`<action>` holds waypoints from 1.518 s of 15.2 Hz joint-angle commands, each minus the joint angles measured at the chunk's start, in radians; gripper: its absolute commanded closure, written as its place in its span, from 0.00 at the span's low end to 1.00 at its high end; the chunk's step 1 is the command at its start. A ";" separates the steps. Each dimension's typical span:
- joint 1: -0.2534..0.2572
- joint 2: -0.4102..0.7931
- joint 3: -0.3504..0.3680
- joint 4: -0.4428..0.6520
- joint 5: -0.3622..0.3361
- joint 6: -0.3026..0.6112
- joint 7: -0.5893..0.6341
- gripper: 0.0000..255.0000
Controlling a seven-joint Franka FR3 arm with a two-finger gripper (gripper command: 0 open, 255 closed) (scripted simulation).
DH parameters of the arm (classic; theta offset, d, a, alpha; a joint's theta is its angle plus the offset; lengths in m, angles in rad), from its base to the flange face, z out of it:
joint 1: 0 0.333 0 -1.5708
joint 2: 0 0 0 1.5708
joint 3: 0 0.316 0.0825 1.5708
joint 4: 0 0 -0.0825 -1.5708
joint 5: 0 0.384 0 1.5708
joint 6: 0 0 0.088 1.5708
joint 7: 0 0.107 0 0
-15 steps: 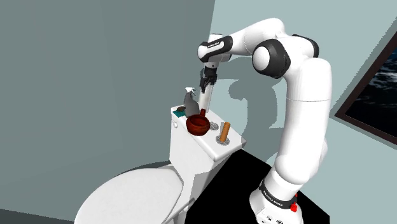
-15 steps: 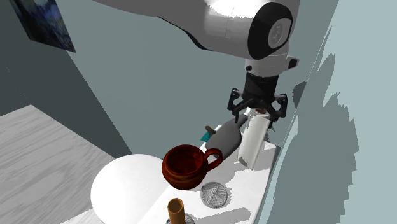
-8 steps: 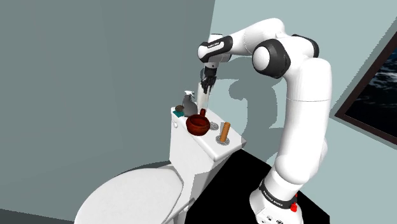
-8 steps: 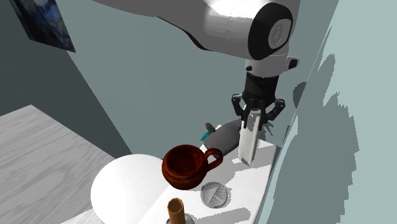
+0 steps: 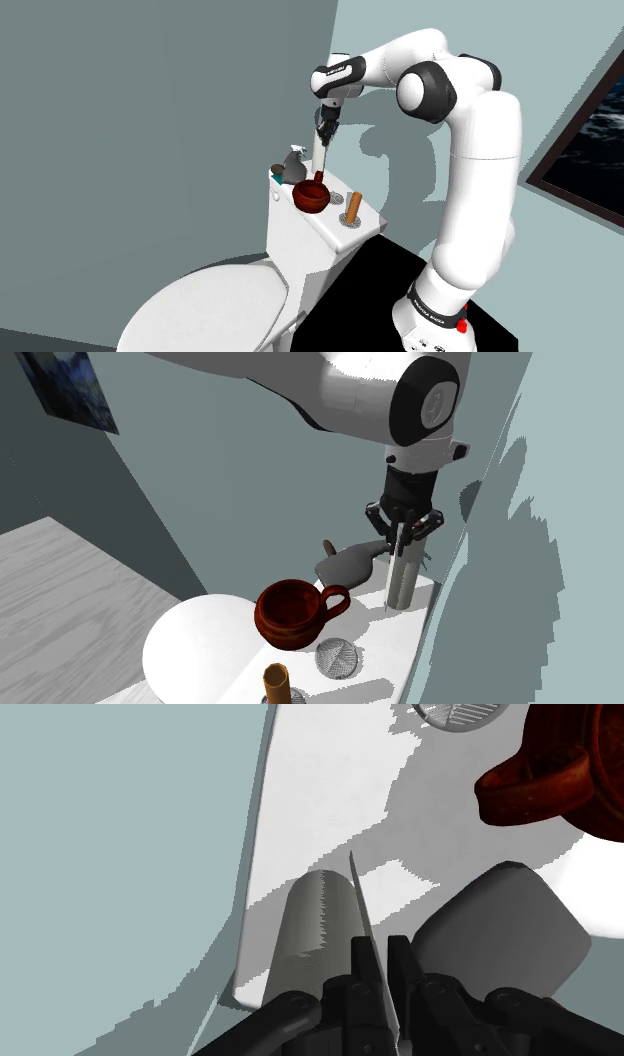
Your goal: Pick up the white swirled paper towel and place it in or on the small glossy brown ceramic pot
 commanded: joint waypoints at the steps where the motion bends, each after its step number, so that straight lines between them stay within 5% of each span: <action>1: 0.000 -0.004 -0.001 0.007 -0.002 -0.012 0.001 1.00; 23: -0.009 -0.037 -0.011 0.258 -0.018 -0.293 0.009 1.00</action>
